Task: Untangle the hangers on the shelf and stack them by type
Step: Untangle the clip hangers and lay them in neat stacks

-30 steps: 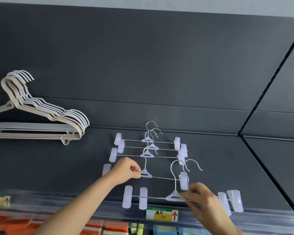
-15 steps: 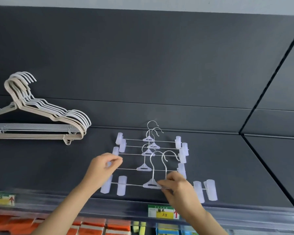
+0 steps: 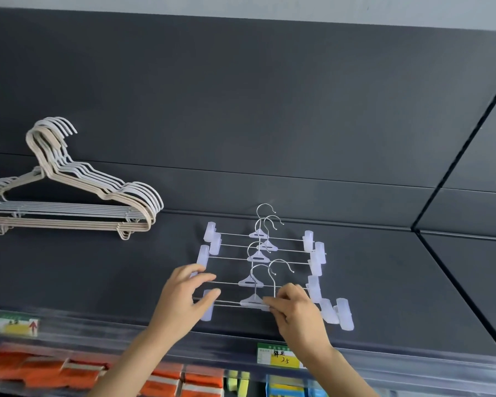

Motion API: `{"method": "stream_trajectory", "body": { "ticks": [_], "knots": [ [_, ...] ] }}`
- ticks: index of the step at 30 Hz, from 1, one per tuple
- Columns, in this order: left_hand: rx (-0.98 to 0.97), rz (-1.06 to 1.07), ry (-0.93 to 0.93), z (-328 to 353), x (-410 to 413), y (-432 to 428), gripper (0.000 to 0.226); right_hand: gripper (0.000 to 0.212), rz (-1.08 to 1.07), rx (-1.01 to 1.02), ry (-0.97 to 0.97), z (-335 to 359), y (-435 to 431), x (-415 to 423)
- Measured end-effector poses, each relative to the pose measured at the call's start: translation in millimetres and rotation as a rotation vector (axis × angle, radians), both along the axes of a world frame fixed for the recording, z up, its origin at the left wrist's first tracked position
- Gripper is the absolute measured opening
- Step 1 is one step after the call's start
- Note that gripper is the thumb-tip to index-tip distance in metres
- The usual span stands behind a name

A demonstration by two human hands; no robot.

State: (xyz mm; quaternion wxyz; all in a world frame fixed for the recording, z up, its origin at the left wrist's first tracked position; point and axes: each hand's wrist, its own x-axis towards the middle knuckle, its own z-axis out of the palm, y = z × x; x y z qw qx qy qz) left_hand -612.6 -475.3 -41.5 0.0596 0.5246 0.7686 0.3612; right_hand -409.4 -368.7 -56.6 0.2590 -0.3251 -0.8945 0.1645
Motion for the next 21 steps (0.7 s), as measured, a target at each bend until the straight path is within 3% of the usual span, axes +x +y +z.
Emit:
{"method": "stream_trajectory", "body": {
  "ticks": [6, 10, 13, 17, 19, 21],
  "knots": [
    [0.217, -0.103, 0.025, 30.6, 10.5, 21.7, 0.048, 0.020, -0.042, 0.097, 0.100, 21.7, 12.3, 15.4],
    [0.326, -0.145, 0.007, 46.0, 20.3, 31.7, 0.034, 0.031, -0.047, 0.013, 0.087, 38.6, 19.1, 25.0],
    [0.366, -0.171, 0.008, 57.4, 32.1, 38.8, 0.019, 0.028, -0.031, 0.135, 0.123, 52.9, 32.5, 36.7],
    [0.286, -0.196, 0.002, 53.4, 46.4, 52.1, 0.031, 0.014, -0.139, 0.189, 0.112, 61.1, 64.3, 65.2],
    [0.188, -0.180, -0.019, 46.7, 51.5, 59.9, 0.047, 0.012, -0.207, 0.106, 0.127, 58.9, 84.3, 84.9],
    [0.087, -0.126, 0.001, 38.4, 51.9, 68.0, 0.047, 0.012, -0.281, -0.061, 0.192, 54.6, 107.6, 108.2]
  ]
}}
